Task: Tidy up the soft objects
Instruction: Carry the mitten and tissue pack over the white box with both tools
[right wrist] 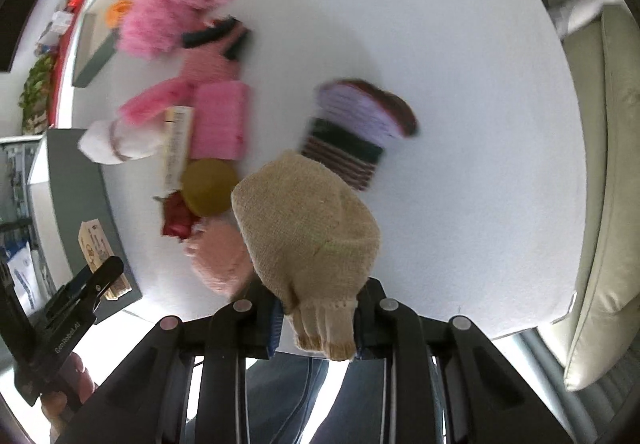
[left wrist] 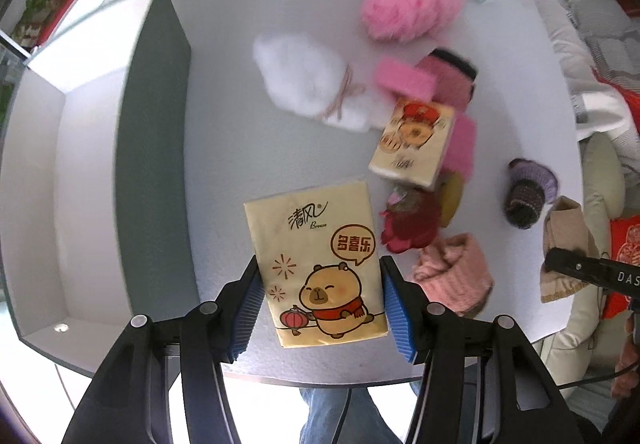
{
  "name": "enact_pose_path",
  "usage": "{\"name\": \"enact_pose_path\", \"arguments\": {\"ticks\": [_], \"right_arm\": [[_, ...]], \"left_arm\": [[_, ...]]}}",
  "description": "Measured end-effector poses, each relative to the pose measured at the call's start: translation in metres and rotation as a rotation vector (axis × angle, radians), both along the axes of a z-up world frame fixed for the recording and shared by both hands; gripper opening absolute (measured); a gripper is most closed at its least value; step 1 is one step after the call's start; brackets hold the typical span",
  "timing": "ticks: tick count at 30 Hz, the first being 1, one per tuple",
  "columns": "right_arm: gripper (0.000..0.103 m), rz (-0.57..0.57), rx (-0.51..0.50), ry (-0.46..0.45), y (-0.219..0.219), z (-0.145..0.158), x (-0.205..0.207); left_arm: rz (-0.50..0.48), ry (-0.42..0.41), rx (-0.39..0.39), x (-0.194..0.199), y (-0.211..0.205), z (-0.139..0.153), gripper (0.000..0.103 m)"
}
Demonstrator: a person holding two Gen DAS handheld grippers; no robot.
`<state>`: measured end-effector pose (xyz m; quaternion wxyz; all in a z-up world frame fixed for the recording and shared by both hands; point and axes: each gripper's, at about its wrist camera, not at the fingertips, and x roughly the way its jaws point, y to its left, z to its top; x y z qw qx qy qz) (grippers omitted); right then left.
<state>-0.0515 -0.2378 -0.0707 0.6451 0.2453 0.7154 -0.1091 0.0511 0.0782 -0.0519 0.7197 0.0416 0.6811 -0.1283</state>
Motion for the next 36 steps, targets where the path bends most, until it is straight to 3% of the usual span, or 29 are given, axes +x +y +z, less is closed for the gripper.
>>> {"name": "enact_pose_path", "arguments": {"ticks": [6,9,19,27,36], "right_arm": [[0.029,0.097,-0.005,-0.069,0.021,0.038,0.022],[0.029,0.165,0.006,-0.102,0.060,0.043,0.049],[0.029,0.455,0.050,-0.184,0.182,0.077,0.122],[0.028,0.665,0.066,-0.232,0.280,0.079,0.166],[0.028,0.852,-0.020,-0.266,0.346,0.063,0.188]], "left_arm": [[0.045,-0.090,-0.046,-0.007,0.014,0.032,0.057],[0.089,-0.119,-0.064,-0.006,0.021,0.034,0.057],[0.323,-0.199,-0.056,0.000,0.098,0.060,0.057],[0.511,-0.203,0.041,0.002,0.168,0.051,0.057],[0.621,-0.160,0.083,0.006,0.201,0.022,0.057]]}}
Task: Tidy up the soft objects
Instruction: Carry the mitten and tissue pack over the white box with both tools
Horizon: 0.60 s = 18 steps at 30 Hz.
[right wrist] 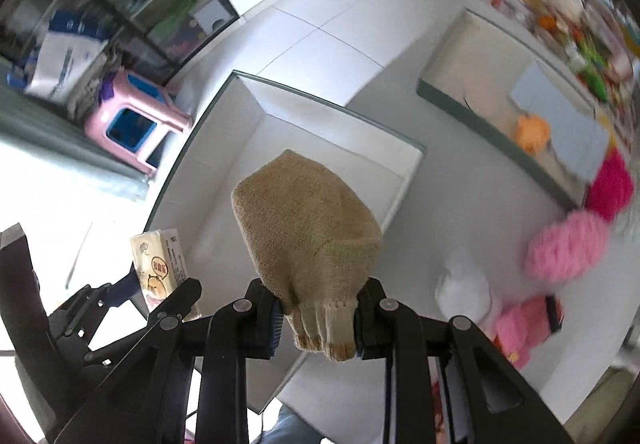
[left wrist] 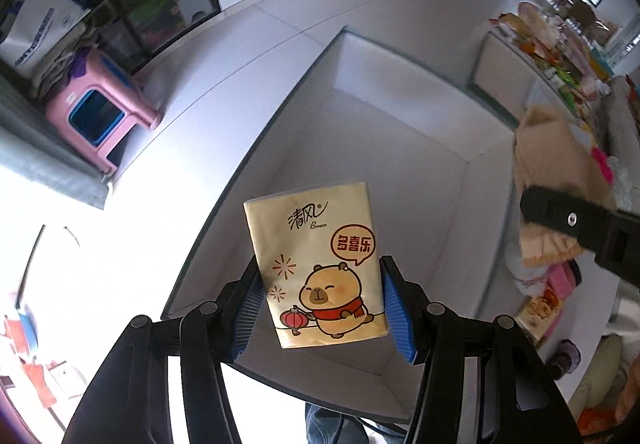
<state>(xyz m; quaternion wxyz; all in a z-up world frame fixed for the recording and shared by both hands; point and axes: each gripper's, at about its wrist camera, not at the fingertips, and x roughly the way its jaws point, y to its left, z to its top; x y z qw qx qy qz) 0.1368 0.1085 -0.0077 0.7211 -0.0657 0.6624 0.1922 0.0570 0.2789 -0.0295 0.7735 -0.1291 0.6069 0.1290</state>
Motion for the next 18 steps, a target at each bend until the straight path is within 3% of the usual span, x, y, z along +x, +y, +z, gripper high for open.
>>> {"name": "enact_pose_path", "arguments": {"ticks": [18], "right_arm": [[0.028,0.160,-0.104,-0.036,0.040,-0.034,0.008]], "left_arm": [[0.011,0.078,-0.014,0.005,0.006,-0.042,0.057]]}}
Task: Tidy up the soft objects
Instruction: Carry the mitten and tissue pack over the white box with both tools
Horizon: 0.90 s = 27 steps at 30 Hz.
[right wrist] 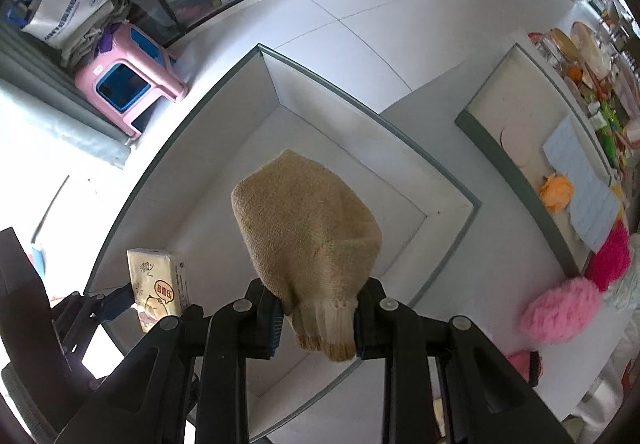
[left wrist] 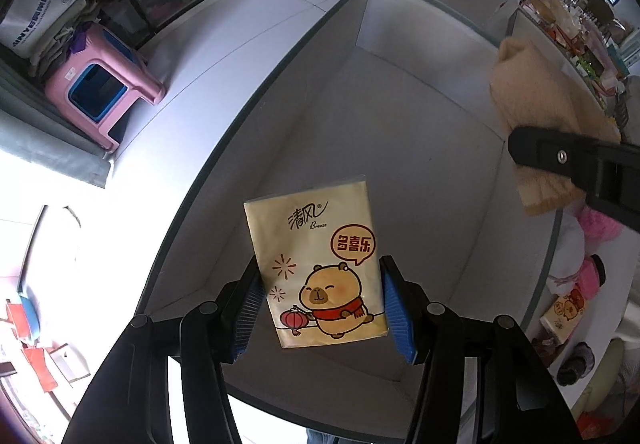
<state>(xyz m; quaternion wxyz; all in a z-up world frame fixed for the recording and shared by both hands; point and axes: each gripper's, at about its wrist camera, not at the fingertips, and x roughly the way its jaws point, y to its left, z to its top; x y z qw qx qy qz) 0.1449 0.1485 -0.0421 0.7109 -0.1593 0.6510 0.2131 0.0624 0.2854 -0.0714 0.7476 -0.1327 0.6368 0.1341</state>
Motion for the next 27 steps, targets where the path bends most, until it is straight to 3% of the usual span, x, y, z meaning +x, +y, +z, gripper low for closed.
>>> {"name": "enact_pose_path", "arguments": {"ticks": [11,27], "right_arm": [[0.028,0.091,-0.055,-0.050,0.014,-0.007,-0.001],[0.028,0.086,-0.071,-0.024,0.016,-0.019,-0.003]], "left_arm": [[-0.004,0.026,0.001,0.006,0.002,-0.009,0.057],[-0.027,0.055,0.007,0.010,0.000,-0.016,0.057]]}}
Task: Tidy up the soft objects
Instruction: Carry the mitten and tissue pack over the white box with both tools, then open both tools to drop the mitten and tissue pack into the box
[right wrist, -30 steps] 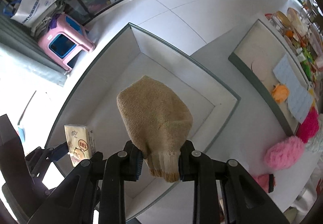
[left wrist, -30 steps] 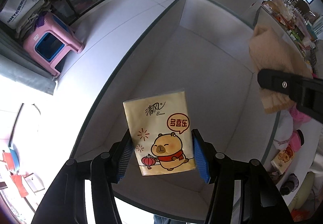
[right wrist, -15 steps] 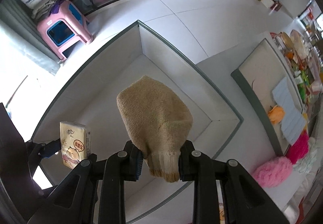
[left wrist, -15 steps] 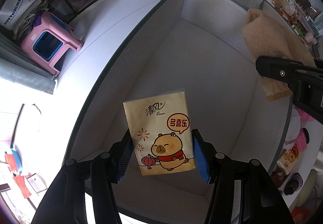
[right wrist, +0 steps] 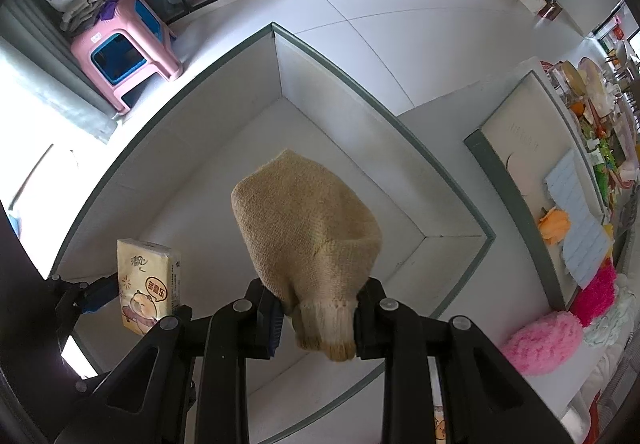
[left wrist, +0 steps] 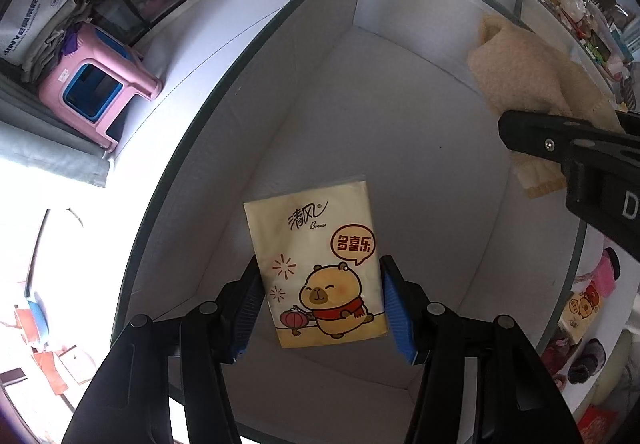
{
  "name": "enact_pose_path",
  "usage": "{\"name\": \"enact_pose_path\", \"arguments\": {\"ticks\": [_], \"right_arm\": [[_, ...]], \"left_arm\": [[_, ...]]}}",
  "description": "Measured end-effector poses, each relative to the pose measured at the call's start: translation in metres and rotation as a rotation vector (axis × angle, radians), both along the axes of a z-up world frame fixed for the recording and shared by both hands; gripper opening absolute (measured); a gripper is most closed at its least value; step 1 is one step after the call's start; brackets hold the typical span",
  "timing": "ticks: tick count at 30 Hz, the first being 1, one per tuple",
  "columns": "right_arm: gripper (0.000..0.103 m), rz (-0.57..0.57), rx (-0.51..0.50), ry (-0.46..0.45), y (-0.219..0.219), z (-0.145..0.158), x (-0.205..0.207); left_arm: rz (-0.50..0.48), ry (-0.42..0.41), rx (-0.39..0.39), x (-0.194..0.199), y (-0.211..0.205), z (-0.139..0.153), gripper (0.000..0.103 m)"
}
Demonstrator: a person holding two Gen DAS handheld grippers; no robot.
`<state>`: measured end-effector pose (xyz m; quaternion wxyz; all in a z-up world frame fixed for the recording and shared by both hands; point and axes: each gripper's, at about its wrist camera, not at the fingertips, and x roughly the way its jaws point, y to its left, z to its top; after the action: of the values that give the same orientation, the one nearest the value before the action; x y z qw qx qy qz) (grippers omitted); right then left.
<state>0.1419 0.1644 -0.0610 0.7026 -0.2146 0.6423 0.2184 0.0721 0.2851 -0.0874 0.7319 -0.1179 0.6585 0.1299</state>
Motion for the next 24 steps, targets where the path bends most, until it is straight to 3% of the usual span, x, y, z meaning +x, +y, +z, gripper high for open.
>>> {"name": "enact_pose_path", "arguments": {"ticks": [4,7,9,11,17,24], "right_arm": [[0.032,0.001,-0.001,0.007,-0.001,-0.001,0.000],[0.058,-0.001,0.001,-0.006,-0.002,0.001,0.000],[0.081,-0.002,-0.002,-0.033,-0.002,0.006,-0.001],[0.082,0.001,0.004,-0.049,-0.003,0.011,-0.001],[0.102,-0.015,0.011,-0.094,-0.008,0.026,-0.004],[0.102,-0.034,0.030,-0.155,-0.016,0.054,-0.007]], "left_arm": [[-0.003,-0.008,0.004,0.000,0.000,0.000,0.058],[-0.001,-0.018,0.001,0.001,-0.001,0.002,0.060],[0.008,-0.030,-0.007,0.000,-0.001,0.005,0.089],[0.019,-0.045,-0.010,-0.001,0.000,0.010,0.102],[-0.006,-0.054,0.034,0.000,-0.005,0.019,0.102],[-0.027,-0.100,0.057,-0.009,-0.014,0.041,0.102]]}}
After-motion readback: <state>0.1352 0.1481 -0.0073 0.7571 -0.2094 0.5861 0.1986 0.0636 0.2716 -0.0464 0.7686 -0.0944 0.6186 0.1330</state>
